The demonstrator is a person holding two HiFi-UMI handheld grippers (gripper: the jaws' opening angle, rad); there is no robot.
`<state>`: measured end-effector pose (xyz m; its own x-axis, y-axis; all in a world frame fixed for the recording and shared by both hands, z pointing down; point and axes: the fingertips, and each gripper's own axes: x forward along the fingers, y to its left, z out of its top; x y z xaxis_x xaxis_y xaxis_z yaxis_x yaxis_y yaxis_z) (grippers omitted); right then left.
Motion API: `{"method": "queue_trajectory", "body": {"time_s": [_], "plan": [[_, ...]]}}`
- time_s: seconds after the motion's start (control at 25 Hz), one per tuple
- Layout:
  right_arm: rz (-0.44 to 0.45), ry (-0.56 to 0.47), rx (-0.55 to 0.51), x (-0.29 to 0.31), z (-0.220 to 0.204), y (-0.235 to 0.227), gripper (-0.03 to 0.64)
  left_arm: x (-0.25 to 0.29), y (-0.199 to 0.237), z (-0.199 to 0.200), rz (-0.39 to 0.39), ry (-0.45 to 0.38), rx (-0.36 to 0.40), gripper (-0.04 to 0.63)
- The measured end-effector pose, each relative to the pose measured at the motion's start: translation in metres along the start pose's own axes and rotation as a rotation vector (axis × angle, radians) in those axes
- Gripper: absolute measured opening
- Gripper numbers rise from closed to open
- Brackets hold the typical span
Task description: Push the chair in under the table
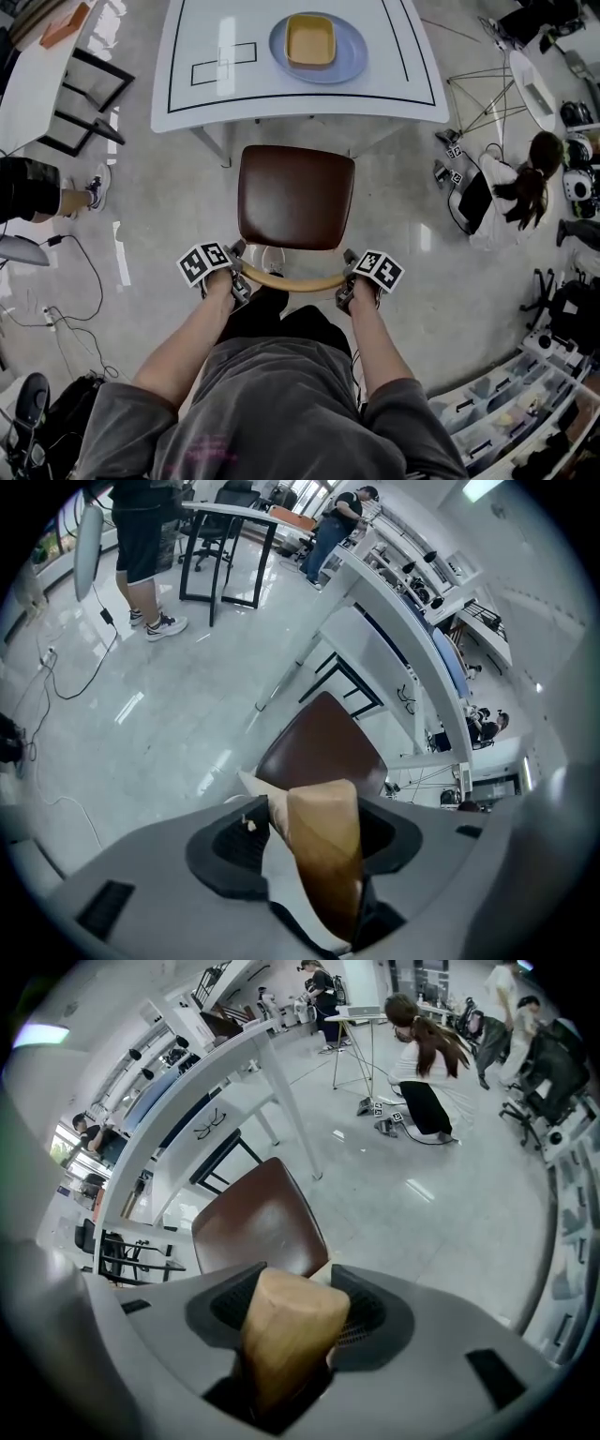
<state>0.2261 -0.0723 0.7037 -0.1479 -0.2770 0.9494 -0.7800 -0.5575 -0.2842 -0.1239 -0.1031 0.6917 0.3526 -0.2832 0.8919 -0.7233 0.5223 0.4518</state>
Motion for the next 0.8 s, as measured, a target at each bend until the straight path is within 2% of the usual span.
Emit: {"method": "queue_trajectory", "body": {"time_s": [0.28,0.8], "plan": [[-0.002,-0.009,-0.01,0.023,0.044,0.031,0.212,0.022,-0.021,0.042,-0.005,-0.005,-0.017,0.236],[-0.001,-0.014,-0.02,0.064,0.125,0.061,0.212,0.064,-0.065,0.093,0.004,-0.044,-0.073,0.239]]}}
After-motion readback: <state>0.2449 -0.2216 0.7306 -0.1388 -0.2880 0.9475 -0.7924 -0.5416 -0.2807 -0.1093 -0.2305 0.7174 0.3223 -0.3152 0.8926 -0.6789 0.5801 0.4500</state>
